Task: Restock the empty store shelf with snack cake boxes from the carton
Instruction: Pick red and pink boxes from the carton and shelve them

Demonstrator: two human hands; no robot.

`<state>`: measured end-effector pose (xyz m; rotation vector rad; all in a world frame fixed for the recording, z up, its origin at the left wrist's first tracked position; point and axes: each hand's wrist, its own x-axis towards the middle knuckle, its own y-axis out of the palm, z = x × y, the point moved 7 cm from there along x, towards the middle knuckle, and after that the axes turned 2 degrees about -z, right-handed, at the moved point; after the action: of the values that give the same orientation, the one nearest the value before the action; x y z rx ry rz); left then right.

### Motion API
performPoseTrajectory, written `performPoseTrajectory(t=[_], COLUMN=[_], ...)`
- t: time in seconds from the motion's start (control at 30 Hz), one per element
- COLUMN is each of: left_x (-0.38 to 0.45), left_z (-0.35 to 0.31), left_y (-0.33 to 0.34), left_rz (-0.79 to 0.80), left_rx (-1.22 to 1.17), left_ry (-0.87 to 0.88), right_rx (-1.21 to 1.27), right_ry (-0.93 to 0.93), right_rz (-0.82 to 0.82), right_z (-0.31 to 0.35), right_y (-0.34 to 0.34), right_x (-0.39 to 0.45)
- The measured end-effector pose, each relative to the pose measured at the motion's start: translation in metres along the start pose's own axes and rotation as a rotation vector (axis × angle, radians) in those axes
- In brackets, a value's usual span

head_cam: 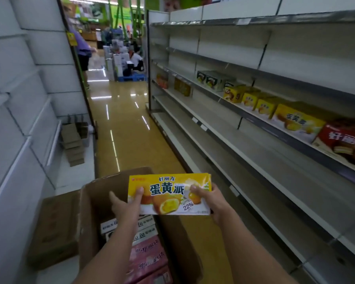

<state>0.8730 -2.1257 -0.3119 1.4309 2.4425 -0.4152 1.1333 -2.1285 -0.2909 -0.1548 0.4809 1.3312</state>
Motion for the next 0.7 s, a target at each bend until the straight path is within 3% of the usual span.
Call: performPoseTrajectory(t=[0.07, 0.4, 0.7], left_x=[-0.002, -0.101, -0.252], left_z=[-0.013, -0.024, -0.011], left_y=[0.018, 0.175, 0.300], left_rz=[0.129, 0.690, 0.968], left_rx=[0.139, 0.161, 0.349], left_ry=[0.112, 0.157, 0.341], right_rx=[0.020, -0.023, -0.008], right_ry=[0.018, -0.086, -0.179], right_rz=[-0.003, -0.243, -0.597], right_z=[0.005, 0.029, 0.033], right_y=[-0.024, -0.175, -0.347], right_x=[-0.010, -0.083, -0.186])
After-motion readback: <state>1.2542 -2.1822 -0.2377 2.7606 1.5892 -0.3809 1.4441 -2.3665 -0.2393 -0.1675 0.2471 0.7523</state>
